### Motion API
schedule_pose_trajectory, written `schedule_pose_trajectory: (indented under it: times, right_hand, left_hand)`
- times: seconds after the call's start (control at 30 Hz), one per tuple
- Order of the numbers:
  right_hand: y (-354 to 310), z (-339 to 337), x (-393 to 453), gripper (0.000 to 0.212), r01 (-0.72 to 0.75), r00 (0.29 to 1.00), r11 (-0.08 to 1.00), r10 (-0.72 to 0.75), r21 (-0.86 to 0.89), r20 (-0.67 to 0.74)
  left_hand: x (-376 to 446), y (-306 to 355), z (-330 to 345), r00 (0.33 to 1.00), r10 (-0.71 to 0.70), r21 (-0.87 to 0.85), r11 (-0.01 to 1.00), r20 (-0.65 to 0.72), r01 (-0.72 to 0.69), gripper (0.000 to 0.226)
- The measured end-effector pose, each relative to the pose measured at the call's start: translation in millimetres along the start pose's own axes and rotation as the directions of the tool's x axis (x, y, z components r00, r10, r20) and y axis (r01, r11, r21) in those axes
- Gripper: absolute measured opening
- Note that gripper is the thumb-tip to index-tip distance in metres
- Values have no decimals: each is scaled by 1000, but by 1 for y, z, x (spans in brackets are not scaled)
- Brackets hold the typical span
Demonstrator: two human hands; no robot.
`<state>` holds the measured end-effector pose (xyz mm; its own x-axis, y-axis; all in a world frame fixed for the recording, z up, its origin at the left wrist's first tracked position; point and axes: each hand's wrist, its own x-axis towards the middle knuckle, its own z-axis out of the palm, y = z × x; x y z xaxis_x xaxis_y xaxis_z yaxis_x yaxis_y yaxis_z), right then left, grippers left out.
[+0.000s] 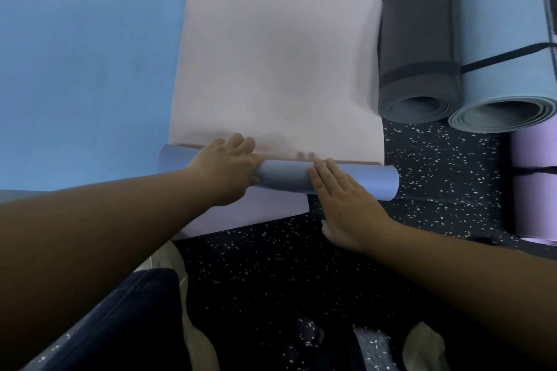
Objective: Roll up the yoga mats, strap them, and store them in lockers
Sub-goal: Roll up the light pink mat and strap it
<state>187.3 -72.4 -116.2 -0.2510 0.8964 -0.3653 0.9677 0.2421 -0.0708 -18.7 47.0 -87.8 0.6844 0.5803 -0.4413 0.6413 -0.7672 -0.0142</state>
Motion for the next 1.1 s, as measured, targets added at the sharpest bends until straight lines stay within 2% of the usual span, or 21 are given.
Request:
schedule_pose_trajectory:
  times: [0.23,0.47,0.57,0.7,0.77,0.83,0.93,1.03,1.1]
  right_hand:
    - [-4,5,-11,72,65,994,997,-67,-33,-83]
    - [-5,-1,-10,79,89,996,996,-89,-25,11]
    - [-5,-4,-11,83,111,991,994,-110,-14,77]
    - [-1,-11,-7,98,142,979,989,-146,40,144]
    - [1,-17,-5,93,129,977,989,-138,68,164]
    - [3,-23,-3,88,126,973,991,-131,38,189]
    - [4,-28,-1,92,138,963,990,-134,-2,233]
    - [6,-27,0,94,144,958,989,-144,16,248]
    - [8,-26,0,95,144,957,989,-148,31,251]
  left_hand:
    - [7,-5,-7,991,-42,-46,998,126,48,48]
    - [5,-3,-4,992,-55,-42,997,109,60,50]
    - [-2,1,2,998,-40,3,999,46,40,53]
    - [-7,4,10,997,-76,45,996,-21,77,59]
    - [-8,4,14,993,-68,32,997,-96,71,57]
    - [-11,5,16,981,3,26,1000,-196,2,64]
    - [-16,11,37,932,109,43,994,-346,-100,80]
    - [-26,22,61,909,182,128,981,-374,-143,85]
    - [-30,21,69,903,216,186,970,-371,-155,73]
